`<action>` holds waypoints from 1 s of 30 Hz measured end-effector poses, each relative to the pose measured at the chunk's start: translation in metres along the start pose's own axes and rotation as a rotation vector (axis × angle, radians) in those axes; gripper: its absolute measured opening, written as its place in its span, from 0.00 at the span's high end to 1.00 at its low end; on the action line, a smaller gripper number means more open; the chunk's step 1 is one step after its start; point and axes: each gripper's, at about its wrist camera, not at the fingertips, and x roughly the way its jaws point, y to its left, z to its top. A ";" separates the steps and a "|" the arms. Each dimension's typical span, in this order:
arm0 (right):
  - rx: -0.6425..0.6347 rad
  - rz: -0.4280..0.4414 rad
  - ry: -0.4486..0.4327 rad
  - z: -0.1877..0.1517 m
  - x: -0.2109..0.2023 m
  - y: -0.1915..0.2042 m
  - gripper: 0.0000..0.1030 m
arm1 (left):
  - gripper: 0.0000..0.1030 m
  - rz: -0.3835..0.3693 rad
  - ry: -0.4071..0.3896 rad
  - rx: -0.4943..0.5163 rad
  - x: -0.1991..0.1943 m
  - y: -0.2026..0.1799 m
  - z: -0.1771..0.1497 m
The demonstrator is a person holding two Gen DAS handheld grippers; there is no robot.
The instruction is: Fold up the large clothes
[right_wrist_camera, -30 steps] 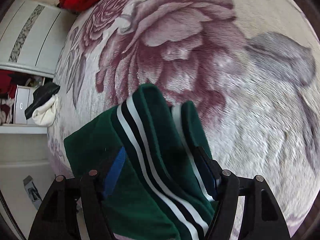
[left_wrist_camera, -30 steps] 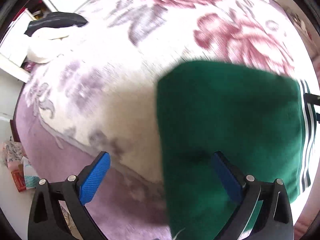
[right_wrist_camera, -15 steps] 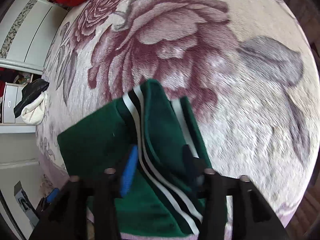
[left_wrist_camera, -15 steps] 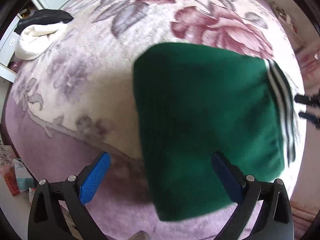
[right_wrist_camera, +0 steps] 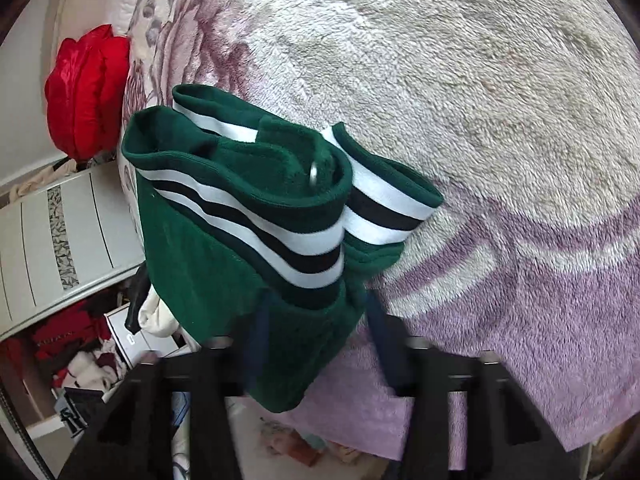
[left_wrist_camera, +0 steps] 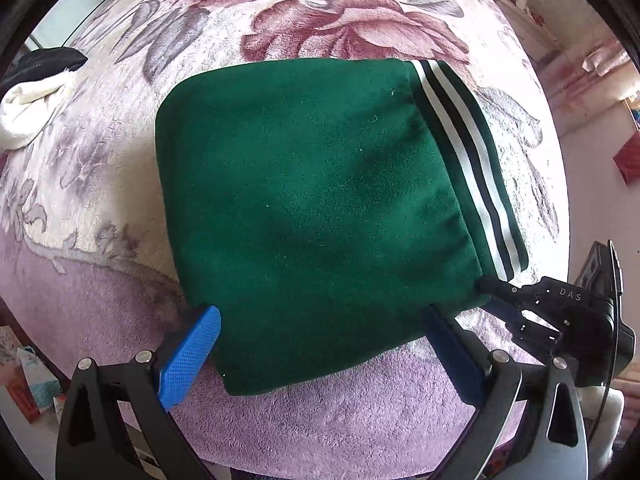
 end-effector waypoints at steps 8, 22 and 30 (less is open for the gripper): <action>-0.009 -0.131 -0.060 -0.012 -0.008 -0.002 0.87 | 0.00 0.019 0.011 -0.006 0.004 0.004 0.000; 0.035 -0.052 -0.093 0.027 -0.026 -0.030 0.79 | 0.00 0.072 -0.026 -0.012 0.011 0.029 0.041; 0.031 -0.034 -0.097 0.032 -0.053 -0.018 0.36 | 0.00 0.024 0.044 0.281 0.043 -0.034 0.156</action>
